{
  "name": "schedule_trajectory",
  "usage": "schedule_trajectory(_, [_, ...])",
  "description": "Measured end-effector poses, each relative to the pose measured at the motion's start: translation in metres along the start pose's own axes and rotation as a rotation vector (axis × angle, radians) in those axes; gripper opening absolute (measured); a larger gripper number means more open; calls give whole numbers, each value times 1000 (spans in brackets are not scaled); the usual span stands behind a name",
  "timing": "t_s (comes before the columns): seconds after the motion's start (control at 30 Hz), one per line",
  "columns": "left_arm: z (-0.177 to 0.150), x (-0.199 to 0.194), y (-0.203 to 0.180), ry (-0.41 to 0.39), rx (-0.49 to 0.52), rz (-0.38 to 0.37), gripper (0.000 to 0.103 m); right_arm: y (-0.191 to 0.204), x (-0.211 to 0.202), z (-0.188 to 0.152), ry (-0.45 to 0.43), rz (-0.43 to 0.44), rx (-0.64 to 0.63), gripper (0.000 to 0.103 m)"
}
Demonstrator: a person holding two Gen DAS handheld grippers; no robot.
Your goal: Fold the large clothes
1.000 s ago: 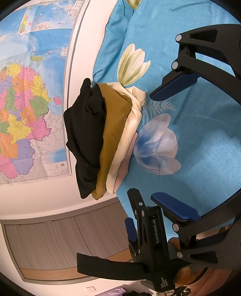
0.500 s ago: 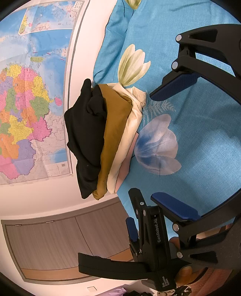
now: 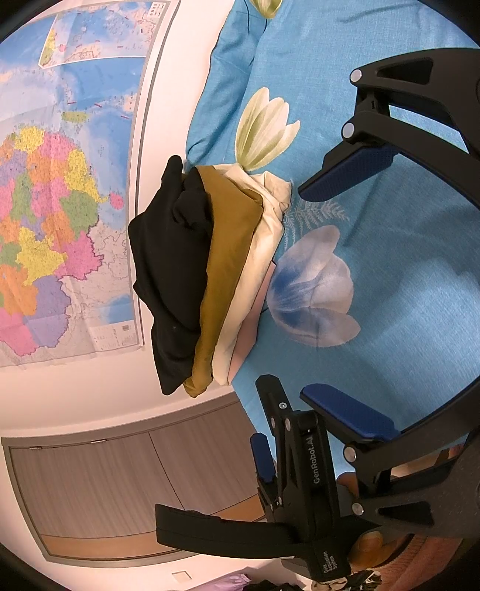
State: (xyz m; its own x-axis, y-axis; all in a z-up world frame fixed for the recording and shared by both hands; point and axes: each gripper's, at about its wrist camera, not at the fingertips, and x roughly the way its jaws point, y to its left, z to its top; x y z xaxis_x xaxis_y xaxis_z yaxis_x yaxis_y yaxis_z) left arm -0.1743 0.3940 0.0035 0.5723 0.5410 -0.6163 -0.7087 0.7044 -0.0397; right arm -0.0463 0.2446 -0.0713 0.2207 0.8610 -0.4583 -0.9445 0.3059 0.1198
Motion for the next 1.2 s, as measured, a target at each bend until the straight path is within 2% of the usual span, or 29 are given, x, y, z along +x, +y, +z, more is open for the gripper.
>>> schedule_trajectory(1.2, [-3, -5, -1, 3, 6, -9, 96, 4, -3, -1, -8, 0, 1, 97])
